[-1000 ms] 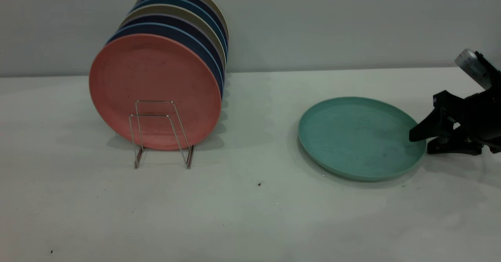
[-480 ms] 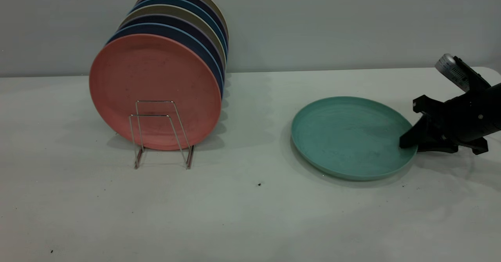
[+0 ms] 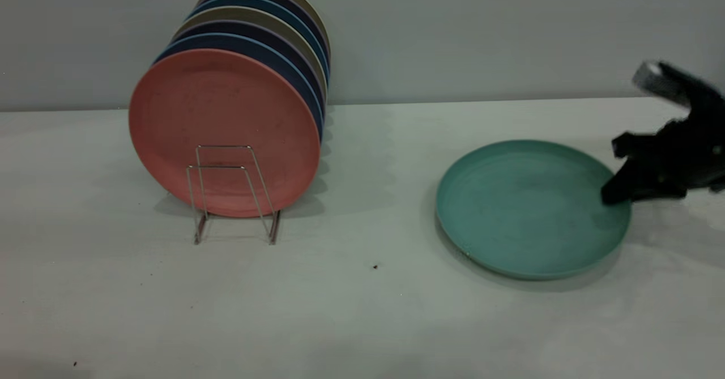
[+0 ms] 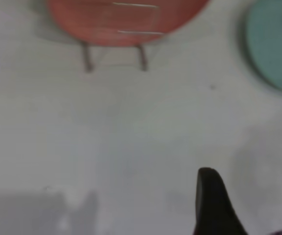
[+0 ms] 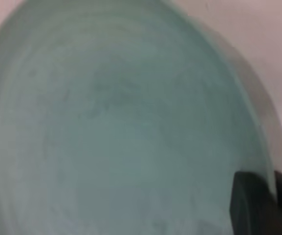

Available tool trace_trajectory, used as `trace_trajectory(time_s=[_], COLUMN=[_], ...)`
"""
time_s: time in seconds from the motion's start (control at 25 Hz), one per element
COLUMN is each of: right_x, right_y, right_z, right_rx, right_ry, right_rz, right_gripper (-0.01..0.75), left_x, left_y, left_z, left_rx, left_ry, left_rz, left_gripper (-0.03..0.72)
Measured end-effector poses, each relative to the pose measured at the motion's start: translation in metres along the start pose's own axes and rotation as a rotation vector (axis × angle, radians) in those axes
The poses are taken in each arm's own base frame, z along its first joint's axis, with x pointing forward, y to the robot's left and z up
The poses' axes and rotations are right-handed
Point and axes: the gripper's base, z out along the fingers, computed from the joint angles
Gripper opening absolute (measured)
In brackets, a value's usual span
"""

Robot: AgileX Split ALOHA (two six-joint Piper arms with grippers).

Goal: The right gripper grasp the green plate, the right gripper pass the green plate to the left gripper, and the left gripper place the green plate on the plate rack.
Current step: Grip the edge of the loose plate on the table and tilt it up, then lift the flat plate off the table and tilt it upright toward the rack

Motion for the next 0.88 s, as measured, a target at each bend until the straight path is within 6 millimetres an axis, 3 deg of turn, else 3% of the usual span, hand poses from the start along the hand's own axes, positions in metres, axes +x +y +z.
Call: trace_trajectory(time_s=[0.2,0.32,0.6,0.88], right_x=[-0.02,-0.023,-0.017,-0.007], right_y=[0.02,0.032,0.07,0.122], right_z=[-0.032,-0.038,-0.025,-0.008], right_rx=[-0.038,-0.085,-0.175,-0.251], right_ry=[-0.032,-0.027,0.032,0.085], right_rz=[-0.105,-0.14,-0.205,-0.26], right_gripper=[0.013,0.013,0.013,0.013], left_x=[-0.002,0.0,0.007,0.018], left_y=[0.006,0.013,0.027,0.035], left_z=[0.039,0.065,0.121,0.15], left_rx=[0.059,0.075,0.132,0.167], left_ry=[0.076,0.112,0.174,0.202], left_rz=[-0.054,-0.082,-0.143,-0.174], left_gripper=[0.423,0.423,0.423,0.423])
